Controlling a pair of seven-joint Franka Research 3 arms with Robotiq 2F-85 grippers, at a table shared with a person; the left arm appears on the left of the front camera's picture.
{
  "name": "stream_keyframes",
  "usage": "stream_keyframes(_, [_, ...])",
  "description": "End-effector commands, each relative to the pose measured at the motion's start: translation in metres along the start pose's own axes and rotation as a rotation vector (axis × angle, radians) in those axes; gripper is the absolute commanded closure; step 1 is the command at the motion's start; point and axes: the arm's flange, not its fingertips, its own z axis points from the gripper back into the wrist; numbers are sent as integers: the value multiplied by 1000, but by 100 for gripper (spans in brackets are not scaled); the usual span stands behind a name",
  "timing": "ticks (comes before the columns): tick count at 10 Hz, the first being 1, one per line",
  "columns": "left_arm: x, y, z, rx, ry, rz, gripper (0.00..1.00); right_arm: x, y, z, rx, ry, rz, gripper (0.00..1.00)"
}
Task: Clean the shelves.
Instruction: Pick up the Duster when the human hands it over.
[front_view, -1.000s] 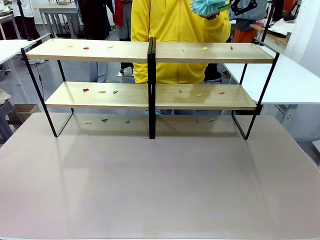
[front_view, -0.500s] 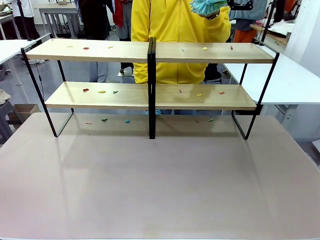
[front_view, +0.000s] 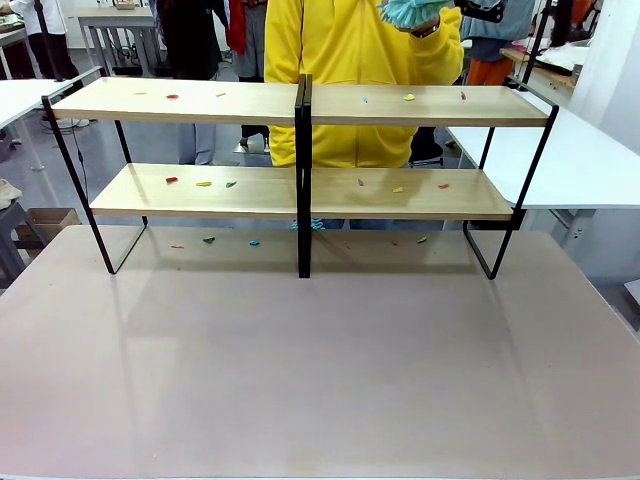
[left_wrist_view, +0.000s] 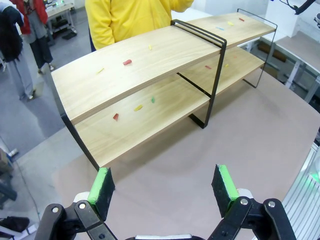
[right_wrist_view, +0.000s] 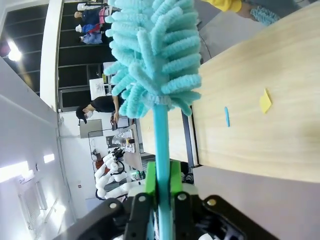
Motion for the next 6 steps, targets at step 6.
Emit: stream_keyframes(6, [0, 1, 0, -2, -1, -6, 0, -139, -17, 217, -218, 409, 623, 100])
